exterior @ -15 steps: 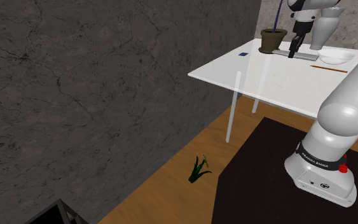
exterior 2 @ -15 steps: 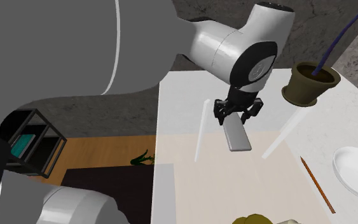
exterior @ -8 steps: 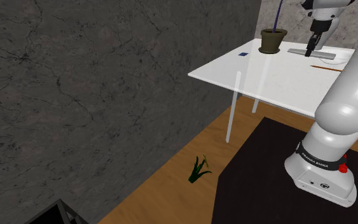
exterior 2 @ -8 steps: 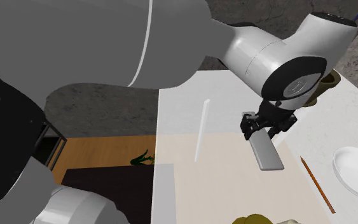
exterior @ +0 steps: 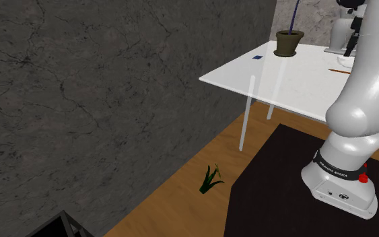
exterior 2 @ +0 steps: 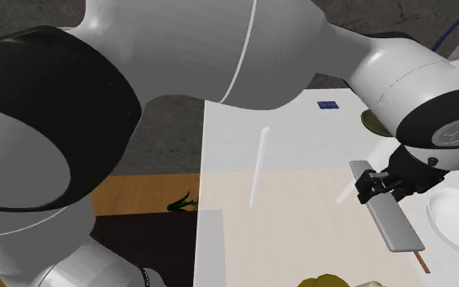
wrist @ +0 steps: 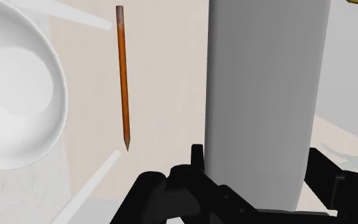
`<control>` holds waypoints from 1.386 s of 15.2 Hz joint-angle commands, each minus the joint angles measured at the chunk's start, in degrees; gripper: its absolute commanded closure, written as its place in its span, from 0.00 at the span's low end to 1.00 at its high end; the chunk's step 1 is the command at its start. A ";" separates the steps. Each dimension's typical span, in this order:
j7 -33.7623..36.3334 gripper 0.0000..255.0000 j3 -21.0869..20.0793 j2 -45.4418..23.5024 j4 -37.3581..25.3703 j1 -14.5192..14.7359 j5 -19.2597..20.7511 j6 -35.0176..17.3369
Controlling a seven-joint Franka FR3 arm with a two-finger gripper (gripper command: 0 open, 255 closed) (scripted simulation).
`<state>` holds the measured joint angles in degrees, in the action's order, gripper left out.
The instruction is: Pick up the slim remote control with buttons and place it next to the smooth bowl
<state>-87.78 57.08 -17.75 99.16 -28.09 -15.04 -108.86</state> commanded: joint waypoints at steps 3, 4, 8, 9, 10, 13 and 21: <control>-6.84 1.00 -2.54 -8.44 -8.87 -9.92 -6.40 3.28; -8.11 1.00 -3.20 -10.34 -11.42 -12.40 -7.63 4.33; -10.64 1.00 -5.01 -14.68 -16.17 -17.77 -10.30 5.40; -10.76 1.00 -5.11 -14.82 -15.55 -17.68 -10.44 4.72; -10.88 1.00 -5.21 -14.97 -14.96 -17.61 -10.60 4.05; -11.28 1.00 -5.56 -15.49 -13.29 -17.45 -11.13 2.09; -12.45 1.00 -6.79 -17.36 -9.60 -17.50 -12.90 -2.83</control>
<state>-100.02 50.47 -34.79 89.36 -45.40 -27.67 -111.20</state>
